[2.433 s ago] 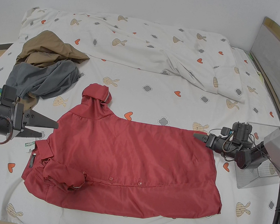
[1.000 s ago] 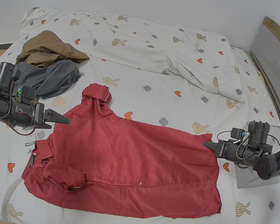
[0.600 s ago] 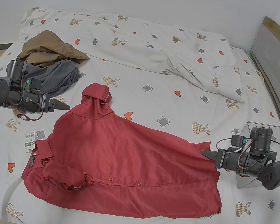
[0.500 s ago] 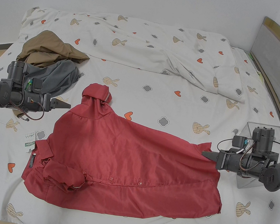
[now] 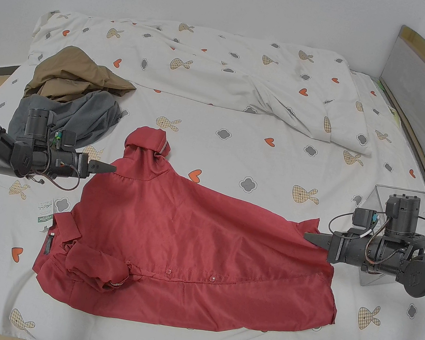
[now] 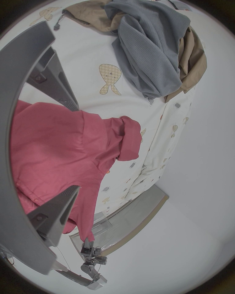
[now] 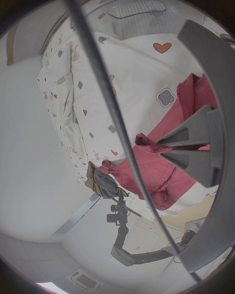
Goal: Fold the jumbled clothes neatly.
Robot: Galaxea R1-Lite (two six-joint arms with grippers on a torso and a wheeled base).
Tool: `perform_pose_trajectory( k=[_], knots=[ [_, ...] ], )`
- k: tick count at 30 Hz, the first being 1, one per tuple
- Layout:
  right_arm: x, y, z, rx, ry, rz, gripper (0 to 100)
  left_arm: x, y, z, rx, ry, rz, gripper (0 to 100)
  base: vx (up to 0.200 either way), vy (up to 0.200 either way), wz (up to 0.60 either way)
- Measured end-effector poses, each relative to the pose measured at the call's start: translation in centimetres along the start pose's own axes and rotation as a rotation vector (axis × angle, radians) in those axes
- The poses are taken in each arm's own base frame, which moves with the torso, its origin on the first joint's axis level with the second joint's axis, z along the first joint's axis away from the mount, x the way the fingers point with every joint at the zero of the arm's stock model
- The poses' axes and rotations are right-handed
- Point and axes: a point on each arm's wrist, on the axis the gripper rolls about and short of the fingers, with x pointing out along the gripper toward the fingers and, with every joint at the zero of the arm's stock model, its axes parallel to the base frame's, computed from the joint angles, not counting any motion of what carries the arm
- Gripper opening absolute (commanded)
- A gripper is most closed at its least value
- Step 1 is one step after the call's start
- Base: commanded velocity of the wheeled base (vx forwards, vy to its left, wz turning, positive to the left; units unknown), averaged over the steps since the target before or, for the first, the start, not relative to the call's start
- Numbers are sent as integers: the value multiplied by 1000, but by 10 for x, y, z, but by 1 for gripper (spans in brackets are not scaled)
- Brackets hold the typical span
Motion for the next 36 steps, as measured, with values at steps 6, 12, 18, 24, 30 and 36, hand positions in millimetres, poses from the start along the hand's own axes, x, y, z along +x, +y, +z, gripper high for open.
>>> perform_pose_trajectory(
  k=[6,12,18,24,30,36],
  knots=[
    [2,7,-4,-7,14,17,0,26,10,0,12,1,-17,100,0,0,0],
    [2,10,-7,-8,26,24,0,58,12,-7,25,19,-49,0,0,0,0],
    [0,12,-9,-10,29,28,0,74,16,-12,29,26,-61,0,0,0,0],
    [-3,14,-9,-13,25,29,0,74,19,-15,22,30,-56,0,0,0,0],
    [-7,14,-6,-16,10,25,0,61,17,-18,5,42,-45,0,0,0,0],
    [-10,8,-2,-9,-7,7,0,41,3,-29,20,83,-46,0,0,0,0]
  ],
)
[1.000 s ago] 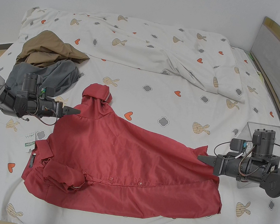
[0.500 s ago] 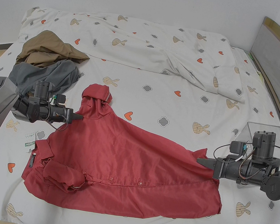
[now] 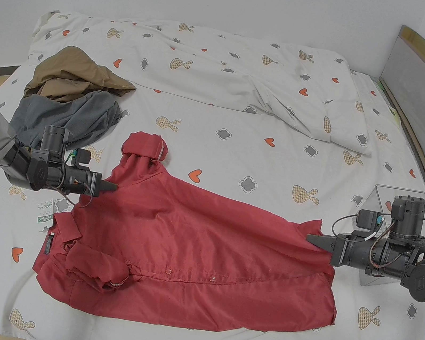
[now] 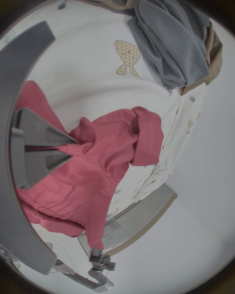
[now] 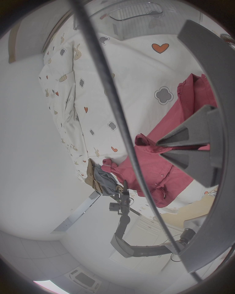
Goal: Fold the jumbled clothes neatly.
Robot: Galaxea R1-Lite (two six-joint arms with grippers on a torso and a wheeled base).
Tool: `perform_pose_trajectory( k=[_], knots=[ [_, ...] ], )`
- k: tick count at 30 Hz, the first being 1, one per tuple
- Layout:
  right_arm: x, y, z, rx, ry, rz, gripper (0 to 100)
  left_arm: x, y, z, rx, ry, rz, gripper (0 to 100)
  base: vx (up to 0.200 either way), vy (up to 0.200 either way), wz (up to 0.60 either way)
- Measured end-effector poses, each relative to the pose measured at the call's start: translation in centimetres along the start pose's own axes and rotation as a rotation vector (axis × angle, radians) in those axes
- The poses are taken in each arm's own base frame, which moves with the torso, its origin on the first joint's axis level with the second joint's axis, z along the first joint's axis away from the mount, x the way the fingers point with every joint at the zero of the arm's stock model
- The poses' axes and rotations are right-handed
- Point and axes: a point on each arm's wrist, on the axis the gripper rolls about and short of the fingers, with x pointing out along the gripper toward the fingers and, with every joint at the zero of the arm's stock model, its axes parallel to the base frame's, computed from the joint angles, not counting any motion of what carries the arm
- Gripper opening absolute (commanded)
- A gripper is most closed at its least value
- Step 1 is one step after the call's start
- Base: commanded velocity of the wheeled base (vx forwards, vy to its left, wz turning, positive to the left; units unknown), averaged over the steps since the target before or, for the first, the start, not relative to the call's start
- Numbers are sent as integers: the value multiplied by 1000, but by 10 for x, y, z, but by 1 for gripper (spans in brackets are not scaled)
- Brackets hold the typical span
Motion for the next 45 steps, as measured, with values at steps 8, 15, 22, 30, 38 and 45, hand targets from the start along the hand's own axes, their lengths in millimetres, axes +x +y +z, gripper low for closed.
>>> perform_pose_trajectory(
  k=[8,15,22,30,38,45],
  knots=[
    [-5,-11,2,20,-14,-35,0,-38,-32,-19,44,43,-4,0,0,0,0],
    [-8,-19,0,43,-10,-61,0,-62,-51,-31,80,11,-1,0,0,0,0],
    [-8,-23,-6,60,8,-100,0,-70,-57,-47,49,50,0,0,0,0,0],
    [-2,-25,-15,67,41,-107,0,-63,-55,-65,31,105,-9,100,0,0,0],
    [2,-23,-22,69,66,-100,0,-63,-53,-60,38,92,-3,100,0,0,0],
    [3,-16,-27,63,86,-83,0,-81,-63,-27,68,46,14,100,0,0,0]
  ],
)
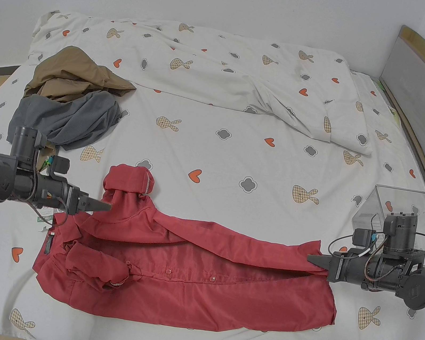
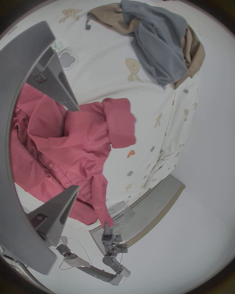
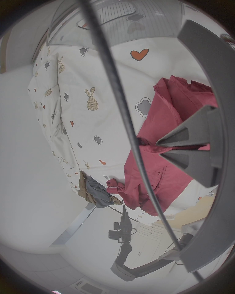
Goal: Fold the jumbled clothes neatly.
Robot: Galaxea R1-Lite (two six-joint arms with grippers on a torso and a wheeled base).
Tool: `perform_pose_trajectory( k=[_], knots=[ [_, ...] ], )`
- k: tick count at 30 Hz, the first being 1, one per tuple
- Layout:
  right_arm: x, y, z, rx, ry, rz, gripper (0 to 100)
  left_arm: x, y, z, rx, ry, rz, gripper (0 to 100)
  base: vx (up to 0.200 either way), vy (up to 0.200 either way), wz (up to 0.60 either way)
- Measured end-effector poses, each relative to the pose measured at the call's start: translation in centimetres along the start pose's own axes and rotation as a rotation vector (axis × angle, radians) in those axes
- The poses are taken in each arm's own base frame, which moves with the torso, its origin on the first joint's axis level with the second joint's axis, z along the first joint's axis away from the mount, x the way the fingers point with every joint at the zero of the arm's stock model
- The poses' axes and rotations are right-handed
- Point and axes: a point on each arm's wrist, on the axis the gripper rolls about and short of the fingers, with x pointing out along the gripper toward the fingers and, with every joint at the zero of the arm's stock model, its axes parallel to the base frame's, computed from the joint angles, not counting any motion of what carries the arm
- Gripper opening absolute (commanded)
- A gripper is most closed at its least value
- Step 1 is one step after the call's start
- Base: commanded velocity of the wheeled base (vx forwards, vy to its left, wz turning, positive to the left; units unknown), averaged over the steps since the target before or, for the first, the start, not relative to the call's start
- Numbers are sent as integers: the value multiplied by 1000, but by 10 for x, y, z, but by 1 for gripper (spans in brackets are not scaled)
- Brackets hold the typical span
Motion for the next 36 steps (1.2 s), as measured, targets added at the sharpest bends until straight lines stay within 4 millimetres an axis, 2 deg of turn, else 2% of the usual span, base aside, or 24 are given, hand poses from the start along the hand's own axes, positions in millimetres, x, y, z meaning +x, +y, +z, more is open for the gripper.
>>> perform_pose_trajectory(
  k=[6,12,29,36],
  knots=[
    [1,6,-4,-11,15,16,0,-9,-4,44,90,-53,8,100,0,0,0],
    [2,10,-9,-36,33,29,0,8,3,72,208,-57,-2,100,0,0,0],
    [0,14,-13,-73,43,40,0,68,25,111,305,30,-55,100,0,0,0],
    [-2,15,-15,-72,47,39,0,98,35,101,275,97,-87,100,0,0,0]
  ],
)
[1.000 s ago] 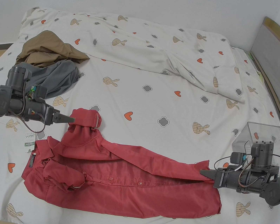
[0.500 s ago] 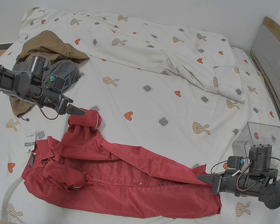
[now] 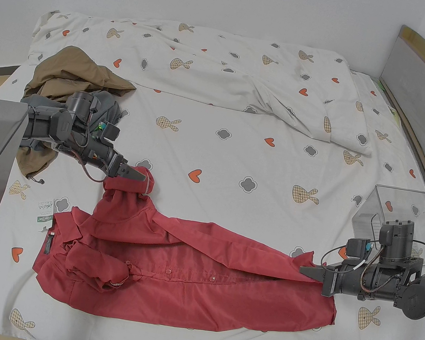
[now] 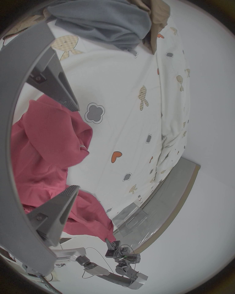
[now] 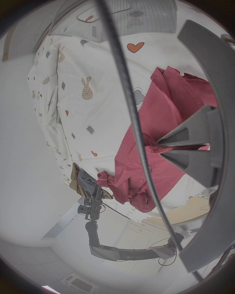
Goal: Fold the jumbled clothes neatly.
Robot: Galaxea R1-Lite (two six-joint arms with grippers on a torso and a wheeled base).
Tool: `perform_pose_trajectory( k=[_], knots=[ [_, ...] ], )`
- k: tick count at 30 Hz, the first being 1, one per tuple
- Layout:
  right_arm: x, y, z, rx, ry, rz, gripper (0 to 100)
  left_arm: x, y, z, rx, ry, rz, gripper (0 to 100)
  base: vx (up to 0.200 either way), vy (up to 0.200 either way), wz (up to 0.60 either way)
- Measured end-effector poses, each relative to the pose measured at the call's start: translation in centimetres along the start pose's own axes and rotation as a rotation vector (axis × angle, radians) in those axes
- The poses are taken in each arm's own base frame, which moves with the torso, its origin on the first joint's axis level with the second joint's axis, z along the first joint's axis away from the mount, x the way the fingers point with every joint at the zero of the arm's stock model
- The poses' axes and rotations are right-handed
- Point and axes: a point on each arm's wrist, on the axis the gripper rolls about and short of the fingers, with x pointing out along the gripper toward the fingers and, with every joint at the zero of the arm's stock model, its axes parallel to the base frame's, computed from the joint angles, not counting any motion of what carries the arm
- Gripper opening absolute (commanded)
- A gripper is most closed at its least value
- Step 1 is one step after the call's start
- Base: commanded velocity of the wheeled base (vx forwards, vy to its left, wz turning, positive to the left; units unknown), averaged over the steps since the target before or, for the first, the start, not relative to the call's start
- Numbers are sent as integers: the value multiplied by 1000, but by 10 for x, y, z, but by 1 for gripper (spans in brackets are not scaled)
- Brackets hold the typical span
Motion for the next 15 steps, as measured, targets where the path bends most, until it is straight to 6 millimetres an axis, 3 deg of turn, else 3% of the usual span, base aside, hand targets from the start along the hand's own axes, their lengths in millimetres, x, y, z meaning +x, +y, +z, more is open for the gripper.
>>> perform_pose_trajectory(
  k=[4,5,15],
  knots=[
    [-1,0,0,-1,-2,1,0,15,5,-11,-18,25,-14,100,0,0,0],
    [-1,0,1,-1,-3,1,0,18,5,-14,-21,31,-17,0,0,0,0],
    [-1,1,1,-2,-4,2,0,25,8,-21,-32,45,-25,0,0,0,0]
  ],
)
